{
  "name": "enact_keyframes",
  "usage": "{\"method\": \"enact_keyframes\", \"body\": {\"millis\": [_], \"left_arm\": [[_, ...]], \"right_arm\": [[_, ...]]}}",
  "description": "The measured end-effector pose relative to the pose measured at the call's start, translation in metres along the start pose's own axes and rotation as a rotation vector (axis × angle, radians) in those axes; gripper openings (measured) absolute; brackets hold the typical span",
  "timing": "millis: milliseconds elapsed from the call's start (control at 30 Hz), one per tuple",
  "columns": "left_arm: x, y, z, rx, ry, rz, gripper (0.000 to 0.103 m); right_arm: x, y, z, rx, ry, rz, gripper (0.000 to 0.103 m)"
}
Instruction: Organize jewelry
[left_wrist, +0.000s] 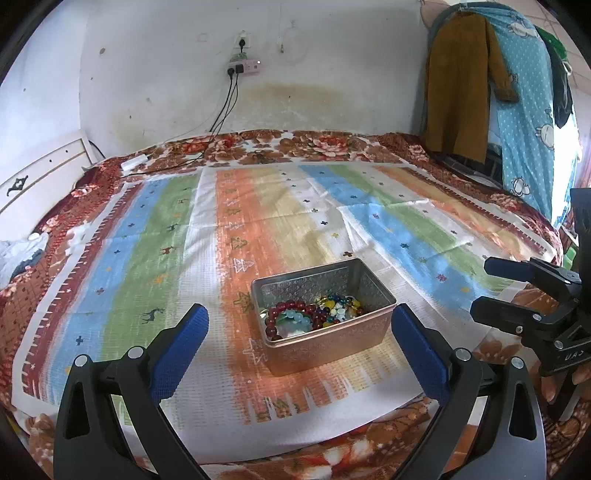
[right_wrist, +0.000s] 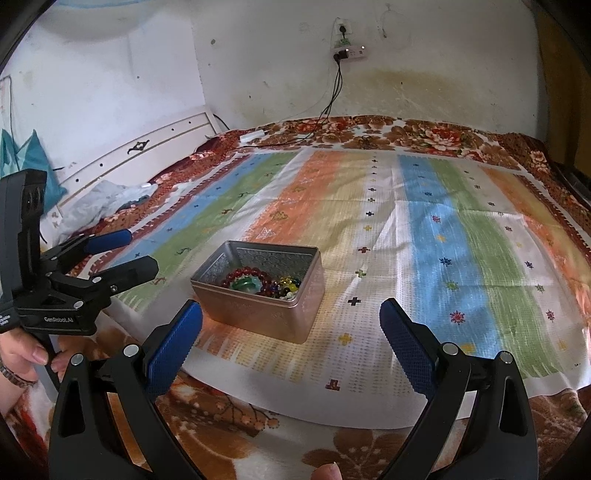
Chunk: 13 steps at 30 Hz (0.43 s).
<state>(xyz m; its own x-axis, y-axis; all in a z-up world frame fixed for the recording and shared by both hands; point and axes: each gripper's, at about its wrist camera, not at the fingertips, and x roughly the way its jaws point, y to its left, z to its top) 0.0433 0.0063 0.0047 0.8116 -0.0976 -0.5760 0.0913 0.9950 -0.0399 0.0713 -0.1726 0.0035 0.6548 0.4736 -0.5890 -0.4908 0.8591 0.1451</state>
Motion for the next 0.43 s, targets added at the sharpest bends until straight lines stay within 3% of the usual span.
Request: {"method": "enact_keyframes", "body": {"millis": [433], "left_arm": [[0.0014, 0.0005, -0.0018, -0.007, 0.015, 0.008, 0.097]], "right_arm": [[-0.0003, 0.0005, -0.0003, 0.001, -0.001, 0.000, 0.097]]}}
